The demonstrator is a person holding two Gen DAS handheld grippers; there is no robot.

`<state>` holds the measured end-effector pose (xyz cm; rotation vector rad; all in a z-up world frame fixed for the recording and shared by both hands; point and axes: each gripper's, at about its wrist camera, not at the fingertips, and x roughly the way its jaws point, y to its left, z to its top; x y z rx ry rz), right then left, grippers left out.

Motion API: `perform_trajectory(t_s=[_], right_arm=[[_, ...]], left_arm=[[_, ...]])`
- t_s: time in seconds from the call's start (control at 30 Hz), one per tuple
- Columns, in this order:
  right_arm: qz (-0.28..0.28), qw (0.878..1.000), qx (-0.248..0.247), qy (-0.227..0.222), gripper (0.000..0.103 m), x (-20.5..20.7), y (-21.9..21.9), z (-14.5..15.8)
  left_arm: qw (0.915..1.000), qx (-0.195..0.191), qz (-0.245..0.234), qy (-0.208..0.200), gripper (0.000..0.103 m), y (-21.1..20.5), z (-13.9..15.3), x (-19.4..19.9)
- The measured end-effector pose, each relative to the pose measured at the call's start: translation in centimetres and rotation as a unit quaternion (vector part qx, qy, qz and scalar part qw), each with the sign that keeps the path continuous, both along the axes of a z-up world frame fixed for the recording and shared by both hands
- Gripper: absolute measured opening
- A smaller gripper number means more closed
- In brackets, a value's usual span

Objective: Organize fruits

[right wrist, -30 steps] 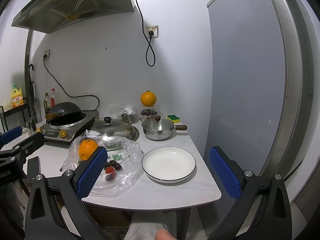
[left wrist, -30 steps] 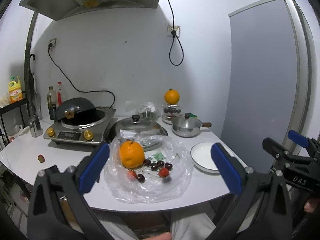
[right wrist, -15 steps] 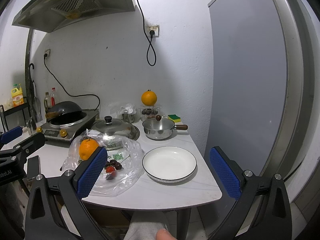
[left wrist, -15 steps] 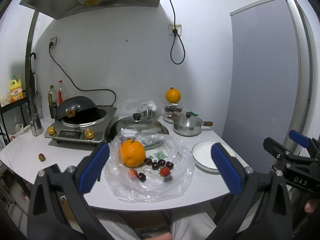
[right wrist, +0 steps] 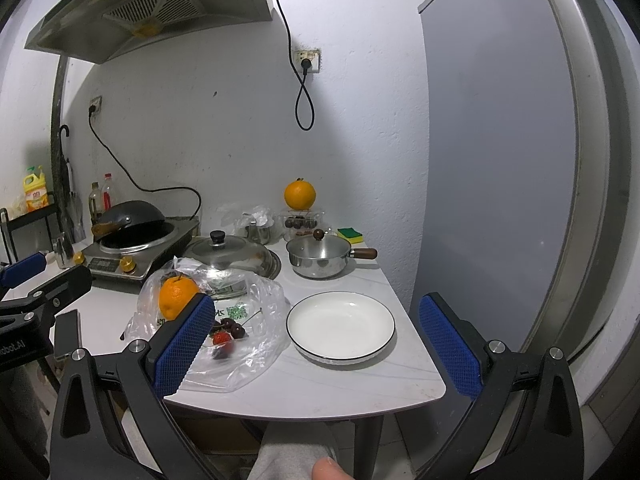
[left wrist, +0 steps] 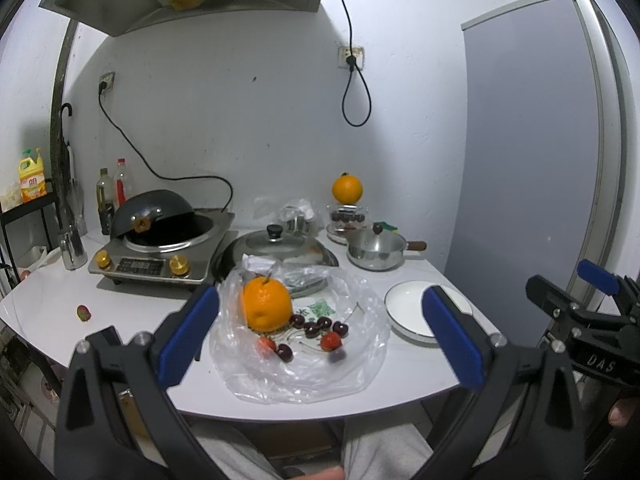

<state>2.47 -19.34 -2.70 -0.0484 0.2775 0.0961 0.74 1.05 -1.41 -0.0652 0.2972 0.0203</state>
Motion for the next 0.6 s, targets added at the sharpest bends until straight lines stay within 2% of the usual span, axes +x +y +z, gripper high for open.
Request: perform_trajectory(t_s=[0.6], right_arm=[[0.004,1.000,-0.003,0.004,0.103,0.30,0.51,-0.36]], left_arm=[[1.0000,0.001,0.003,0.003,0.102,0.39,-0.39,0.18]])
